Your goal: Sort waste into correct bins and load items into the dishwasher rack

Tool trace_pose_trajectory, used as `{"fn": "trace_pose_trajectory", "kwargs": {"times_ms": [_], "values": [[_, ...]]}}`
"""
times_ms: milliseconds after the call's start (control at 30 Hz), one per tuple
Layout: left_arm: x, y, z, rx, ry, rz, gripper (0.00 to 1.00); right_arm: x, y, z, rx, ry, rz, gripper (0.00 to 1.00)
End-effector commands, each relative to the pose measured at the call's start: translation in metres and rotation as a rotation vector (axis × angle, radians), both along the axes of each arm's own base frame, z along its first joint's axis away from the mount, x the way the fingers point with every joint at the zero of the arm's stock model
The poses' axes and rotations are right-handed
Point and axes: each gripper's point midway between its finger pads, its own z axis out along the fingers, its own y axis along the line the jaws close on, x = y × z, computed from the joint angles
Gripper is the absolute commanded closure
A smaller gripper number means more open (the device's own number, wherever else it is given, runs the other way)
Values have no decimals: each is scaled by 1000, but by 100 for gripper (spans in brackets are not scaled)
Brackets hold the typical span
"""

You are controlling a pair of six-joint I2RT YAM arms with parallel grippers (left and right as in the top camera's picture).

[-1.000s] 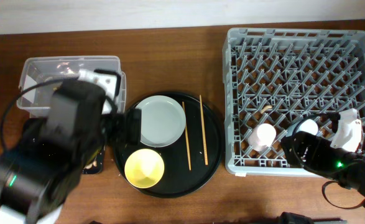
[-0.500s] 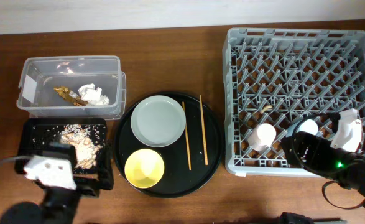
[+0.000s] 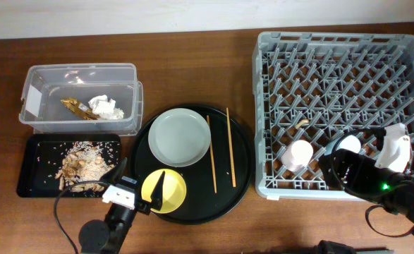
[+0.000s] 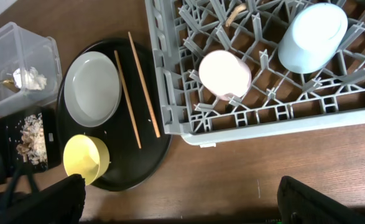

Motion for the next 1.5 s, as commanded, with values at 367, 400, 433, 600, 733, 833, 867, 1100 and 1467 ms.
{"fn": "trace_pose_trajectory", "kwargs": {"times_ms": [367,400,433,600,733,833,867,1100,1467], "values": [[-1,-2,-4,7,1,-15,1,9,-9,7,-23,-45,-51,1],[-1,-2,-4,7,1,-15,1,20,1,19,21,-116,-6,1],[-1,-2,-4,7,1,-15,1,20,19,26,60,-170,127,7],[-1,-2,-4,7,1,-15,1,4,61,-5,-48,-57,403,5],[-1,-2,-4,7,1,-15,1,21,117,-76,-131,119,455,10],[-1,-2,-4,7,1,-15,1,38,169,-116,-127,169,524,17],[-1,-2,-4,7,1,-15,1,47,181,-134,-154,199,521,29],[-1,-2,-4,7,1,-15,1,102,182,-247,-373,344,354,48],[-1,-2,-4,7,1,-15,1,121,174,-253,-355,384,345,96]]}}
